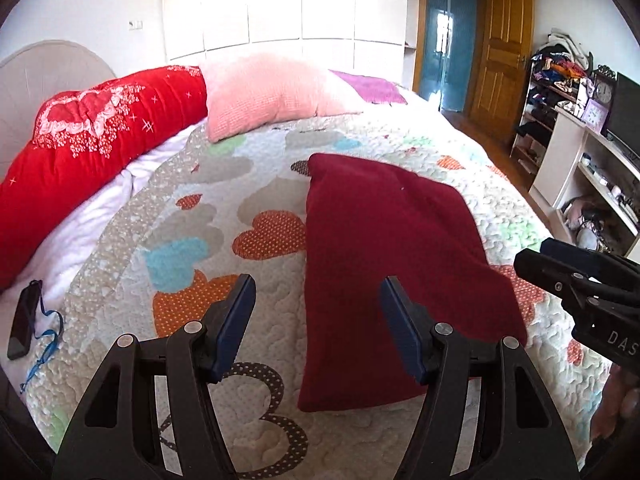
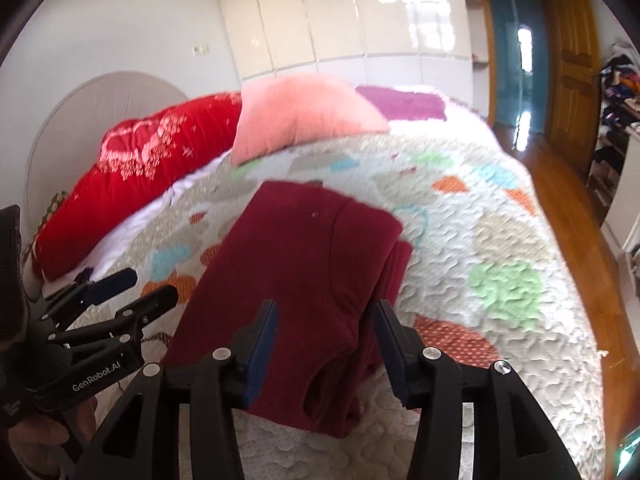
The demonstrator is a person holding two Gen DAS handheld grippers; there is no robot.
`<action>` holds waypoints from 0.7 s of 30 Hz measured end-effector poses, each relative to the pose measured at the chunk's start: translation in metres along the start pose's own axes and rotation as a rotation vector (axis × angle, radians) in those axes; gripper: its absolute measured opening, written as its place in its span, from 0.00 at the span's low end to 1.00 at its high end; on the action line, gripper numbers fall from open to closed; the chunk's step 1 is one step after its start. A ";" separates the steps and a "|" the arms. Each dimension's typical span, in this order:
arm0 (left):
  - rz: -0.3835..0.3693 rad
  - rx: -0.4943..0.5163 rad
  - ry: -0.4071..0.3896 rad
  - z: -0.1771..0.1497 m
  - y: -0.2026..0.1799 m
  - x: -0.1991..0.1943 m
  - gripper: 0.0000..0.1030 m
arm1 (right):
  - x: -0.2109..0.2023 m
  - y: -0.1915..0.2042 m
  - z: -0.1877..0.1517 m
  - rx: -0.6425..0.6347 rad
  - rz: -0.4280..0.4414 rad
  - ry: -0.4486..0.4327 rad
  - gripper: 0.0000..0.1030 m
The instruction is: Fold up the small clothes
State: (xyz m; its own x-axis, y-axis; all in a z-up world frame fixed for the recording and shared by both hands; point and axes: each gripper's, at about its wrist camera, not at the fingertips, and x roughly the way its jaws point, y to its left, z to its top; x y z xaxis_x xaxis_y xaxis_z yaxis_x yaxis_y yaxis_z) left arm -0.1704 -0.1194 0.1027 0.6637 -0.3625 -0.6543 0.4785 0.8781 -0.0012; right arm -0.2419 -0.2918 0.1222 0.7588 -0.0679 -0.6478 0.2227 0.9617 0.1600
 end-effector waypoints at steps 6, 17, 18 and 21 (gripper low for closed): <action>0.017 0.004 -0.047 0.001 -0.005 -0.015 0.63 | -0.013 0.007 -0.003 -0.015 -0.033 -0.024 0.50; 0.026 -0.014 -0.072 0.000 -0.002 -0.023 0.63 | -0.021 0.005 -0.005 0.019 -0.050 -0.033 0.58; 0.026 -0.014 -0.072 0.000 -0.002 -0.023 0.63 | -0.022 0.004 -0.005 0.023 -0.047 -0.035 0.58; 0.029 -0.012 -0.069 0.000 -0.003 -0.023 0.63 | -0.024 0.005 -0.004 0.025 -0.042 -0.045 0.59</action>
State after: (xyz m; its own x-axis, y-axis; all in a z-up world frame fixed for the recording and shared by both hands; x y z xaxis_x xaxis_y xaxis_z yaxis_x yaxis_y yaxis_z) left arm -0.1871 -0.1142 0.1172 0.7154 -0.3576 -0.6002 0.4520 0.8920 0.0072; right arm -0.2615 -0.2844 0.1352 0.7753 -0.1206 -0.6200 0.2696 0.9509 0.1523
